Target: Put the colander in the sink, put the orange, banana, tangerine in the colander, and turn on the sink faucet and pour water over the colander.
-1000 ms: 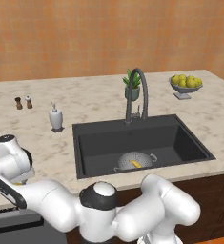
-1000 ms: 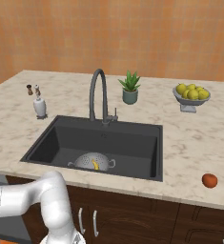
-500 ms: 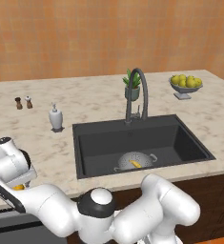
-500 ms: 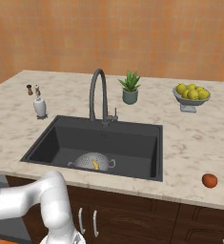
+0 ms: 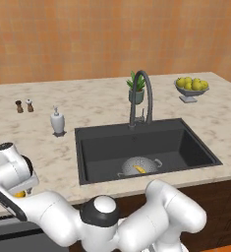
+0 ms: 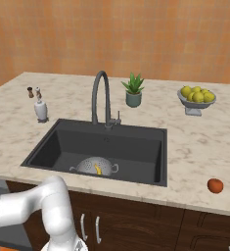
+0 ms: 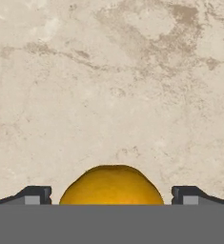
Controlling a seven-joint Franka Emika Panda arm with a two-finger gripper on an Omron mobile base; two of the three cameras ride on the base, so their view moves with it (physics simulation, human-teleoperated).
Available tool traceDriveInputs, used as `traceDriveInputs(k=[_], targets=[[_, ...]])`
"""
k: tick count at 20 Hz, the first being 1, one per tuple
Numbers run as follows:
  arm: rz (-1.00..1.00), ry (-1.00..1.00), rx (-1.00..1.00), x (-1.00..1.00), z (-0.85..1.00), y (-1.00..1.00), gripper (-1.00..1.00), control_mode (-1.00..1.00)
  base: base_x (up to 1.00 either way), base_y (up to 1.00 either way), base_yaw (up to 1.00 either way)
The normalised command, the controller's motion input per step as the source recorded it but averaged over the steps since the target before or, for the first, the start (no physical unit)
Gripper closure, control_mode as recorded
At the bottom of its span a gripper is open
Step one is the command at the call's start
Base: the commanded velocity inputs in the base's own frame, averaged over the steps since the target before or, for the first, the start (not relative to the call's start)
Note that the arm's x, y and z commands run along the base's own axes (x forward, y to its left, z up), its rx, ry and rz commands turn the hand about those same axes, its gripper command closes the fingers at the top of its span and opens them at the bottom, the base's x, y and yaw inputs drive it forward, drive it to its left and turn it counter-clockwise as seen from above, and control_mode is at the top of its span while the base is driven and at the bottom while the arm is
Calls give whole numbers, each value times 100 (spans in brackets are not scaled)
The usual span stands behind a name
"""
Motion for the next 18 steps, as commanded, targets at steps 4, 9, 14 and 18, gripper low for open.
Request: traceDriveInputs(k=[4, 9, 14, 18], targets=[[-5, 0, 0, -26, -26, 8, 100, -100, 0, 0, 0], [-9, 0, -2, -14, -19, -2, 100, -100, 0, 0, 0], [-2, -3, -4, -5, 0, -60, 100, -100, 0, 0, 0], [0, -18, -2, -6, 13, -92, 100, -100, 0, 0, 0]])
